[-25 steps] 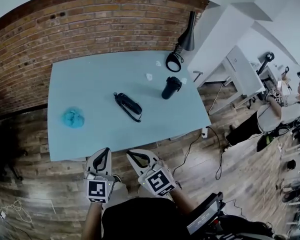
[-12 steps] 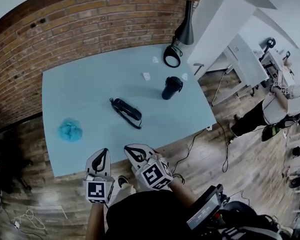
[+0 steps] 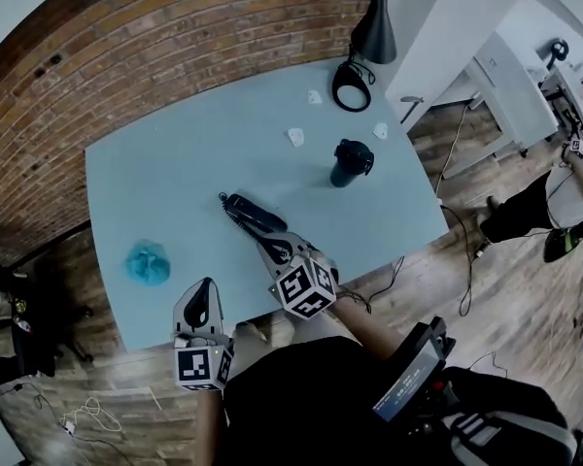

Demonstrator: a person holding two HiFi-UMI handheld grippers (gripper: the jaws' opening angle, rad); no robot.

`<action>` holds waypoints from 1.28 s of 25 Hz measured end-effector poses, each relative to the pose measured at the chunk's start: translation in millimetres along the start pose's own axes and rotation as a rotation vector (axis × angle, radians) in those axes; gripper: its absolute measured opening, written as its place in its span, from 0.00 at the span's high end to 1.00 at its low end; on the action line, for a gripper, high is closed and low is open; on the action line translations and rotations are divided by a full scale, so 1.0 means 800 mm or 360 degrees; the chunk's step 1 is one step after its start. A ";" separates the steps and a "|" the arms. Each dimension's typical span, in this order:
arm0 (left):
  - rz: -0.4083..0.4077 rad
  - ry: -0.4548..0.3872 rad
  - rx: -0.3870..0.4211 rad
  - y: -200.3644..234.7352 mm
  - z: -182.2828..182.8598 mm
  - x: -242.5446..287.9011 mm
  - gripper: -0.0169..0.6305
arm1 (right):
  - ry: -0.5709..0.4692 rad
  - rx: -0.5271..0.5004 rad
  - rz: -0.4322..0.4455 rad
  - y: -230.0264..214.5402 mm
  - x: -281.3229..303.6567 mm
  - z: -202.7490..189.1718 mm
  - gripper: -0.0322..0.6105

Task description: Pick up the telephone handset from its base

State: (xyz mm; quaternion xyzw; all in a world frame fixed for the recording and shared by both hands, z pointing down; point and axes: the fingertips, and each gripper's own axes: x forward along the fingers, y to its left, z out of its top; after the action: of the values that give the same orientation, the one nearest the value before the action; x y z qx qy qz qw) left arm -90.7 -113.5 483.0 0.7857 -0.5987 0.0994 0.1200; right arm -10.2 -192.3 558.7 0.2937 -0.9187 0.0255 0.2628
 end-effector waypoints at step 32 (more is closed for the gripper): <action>-0.0095 0.0070 0.0071 0.122 -0.013 0.008 0.95 | 0.0776 -0.0211 -0.0216 -0.026 0.182 -0.148 0.74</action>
State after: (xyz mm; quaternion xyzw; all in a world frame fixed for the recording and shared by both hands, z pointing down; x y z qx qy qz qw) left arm -183.3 -141.0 501.6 0.8033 -0.5698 0.1265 0.1184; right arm -43.6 -262.2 731.1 0.3218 -0.8062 0.0175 0.4961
